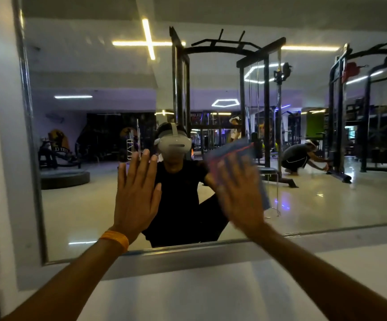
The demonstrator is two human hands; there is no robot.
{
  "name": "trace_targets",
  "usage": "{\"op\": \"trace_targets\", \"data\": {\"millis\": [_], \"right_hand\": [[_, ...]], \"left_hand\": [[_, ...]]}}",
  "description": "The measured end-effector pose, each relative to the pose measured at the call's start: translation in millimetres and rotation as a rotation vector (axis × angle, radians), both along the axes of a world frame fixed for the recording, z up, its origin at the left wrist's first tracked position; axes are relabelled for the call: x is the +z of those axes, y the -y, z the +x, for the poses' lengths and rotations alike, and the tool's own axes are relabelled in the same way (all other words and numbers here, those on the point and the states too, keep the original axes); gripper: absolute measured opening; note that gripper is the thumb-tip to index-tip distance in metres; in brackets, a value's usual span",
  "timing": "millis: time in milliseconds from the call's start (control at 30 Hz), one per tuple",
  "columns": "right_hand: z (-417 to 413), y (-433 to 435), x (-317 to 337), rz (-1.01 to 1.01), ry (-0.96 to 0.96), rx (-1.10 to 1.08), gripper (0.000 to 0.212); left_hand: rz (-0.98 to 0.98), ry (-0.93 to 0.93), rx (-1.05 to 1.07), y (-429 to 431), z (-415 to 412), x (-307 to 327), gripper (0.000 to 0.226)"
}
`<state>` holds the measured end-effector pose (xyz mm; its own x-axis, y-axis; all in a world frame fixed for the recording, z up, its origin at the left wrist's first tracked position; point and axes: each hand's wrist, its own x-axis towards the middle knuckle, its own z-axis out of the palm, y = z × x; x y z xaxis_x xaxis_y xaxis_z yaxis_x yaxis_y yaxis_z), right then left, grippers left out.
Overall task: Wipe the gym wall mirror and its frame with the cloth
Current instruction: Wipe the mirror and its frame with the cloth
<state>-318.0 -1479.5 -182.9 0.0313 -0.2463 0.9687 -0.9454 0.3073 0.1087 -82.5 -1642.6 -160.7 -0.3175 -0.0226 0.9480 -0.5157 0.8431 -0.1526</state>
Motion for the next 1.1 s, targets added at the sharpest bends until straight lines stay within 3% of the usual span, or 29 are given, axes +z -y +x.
{"op": "trace_targets", "data": {"millis": [67, 133, 167, 333, 400, 500, 533, 633, 800, 867, 967, 1100], "right_hand": [[7, 6, -46, 0.257, -0.305, 0.018, 0.054], [-16, -12, -55, 0.327, -0.415, 0.009, 0.055], [-32, -24, -54, 0.293, -0.373, 0.015, 0.056], [-67, -72, -47, -0.028, 0.217, -0.010, 0.061], [-38, -52, -58, 0.039, 0.122, 0.034, 0.060], [-8, -25, -94, 0.401, -0.370, 0.096, 0.061], [-11, -25, -98, 0.456, -0.439, 0.089, 0.061], [-39, -42, -80, 0.385, -0.404, 0.065, 0.055], [-64, -73, -78, 0.219, -0.053, 0.024, 0.056], [-29, -50, -93, 0.247, -0.109, 0.072, 0.058], [19, -17, -100, 0.459, -0.376, 0.124, 0.059], [-6, -33, -81, 0.444, -0.353, 0.079, 0.056]], "left_hand": [[0.001, 0.020, 0.022, -2, -4, -10, 0.066], [-0.013, 0.061, 0.029, -3, -4, -21, 0.066], [-0.023, 0.076, 0.029, -4, -3, -25, 0.066], [0.017, 0.044, 0.041, -14, -10, -35, 0.065], [0.057, 0.025, 0.046, -20, -17, -40, 0.065], [0.079, 0.028, 0.060, -22, -20, -50, 0.065], [0.085, 0.033, 0.058, -22, -20, -52, 0.065], [0.077, 0.059, 0.026, -22, -11, -58, 0.065], [0.060, 0.128, 0.066, -16, 13, -76, 0.064], [0.062, 0.137, 0.064, -16, 14, -75, 0.064], [0.062, 0.135, 0.081, -17, 13, -75, 0.064], [0.055, 0.136, 0.045, -15, 16, -75, 0.064]]}}
